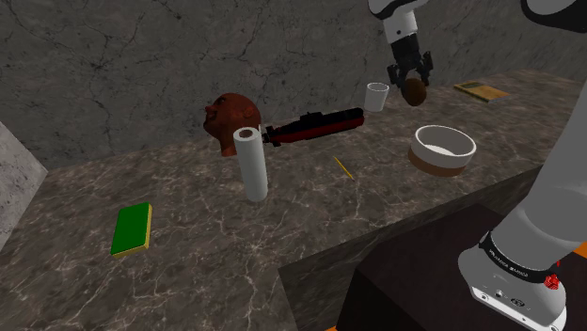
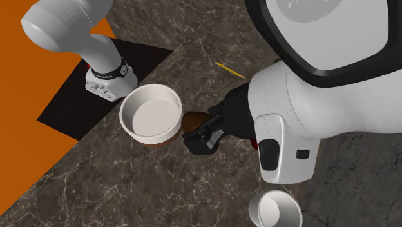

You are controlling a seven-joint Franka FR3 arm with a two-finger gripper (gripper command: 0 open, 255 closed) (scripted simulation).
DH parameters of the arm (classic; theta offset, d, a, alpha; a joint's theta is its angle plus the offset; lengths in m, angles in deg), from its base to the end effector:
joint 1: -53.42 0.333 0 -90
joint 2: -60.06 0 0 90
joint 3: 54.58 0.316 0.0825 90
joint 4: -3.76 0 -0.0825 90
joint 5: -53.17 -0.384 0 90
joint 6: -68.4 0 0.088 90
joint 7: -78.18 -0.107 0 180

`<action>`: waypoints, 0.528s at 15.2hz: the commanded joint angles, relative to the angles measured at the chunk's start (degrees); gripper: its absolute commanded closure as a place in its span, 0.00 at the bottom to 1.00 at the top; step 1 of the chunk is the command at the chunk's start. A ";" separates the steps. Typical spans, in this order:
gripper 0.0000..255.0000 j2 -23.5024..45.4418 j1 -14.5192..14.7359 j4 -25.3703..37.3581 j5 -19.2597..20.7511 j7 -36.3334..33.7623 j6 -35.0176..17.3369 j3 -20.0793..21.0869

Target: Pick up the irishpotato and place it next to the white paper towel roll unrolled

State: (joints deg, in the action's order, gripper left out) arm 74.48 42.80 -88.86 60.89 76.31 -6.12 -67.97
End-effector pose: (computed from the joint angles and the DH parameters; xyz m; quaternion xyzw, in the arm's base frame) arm 0.5147 -0.2359 0.4529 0.9313 -0.2179 -0.2891 0.0412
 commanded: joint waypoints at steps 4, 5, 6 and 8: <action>1.00 -0.19 -0.04 3.65 0.27 0.69 3.80 -0.10; 1.00 -0.20 -0.04 4.40 0.31 0.82 4.55 -0.11; 1.00 -0.19 -0.04 5.18 0.35 0.95 5.31 -0.13; 1.00 -0.13 -0.05 6.79 0.44 1.22 6.84 -0.16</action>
State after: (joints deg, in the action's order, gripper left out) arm 74.30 42.78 -83.08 61.27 77.33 -0.23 -68.10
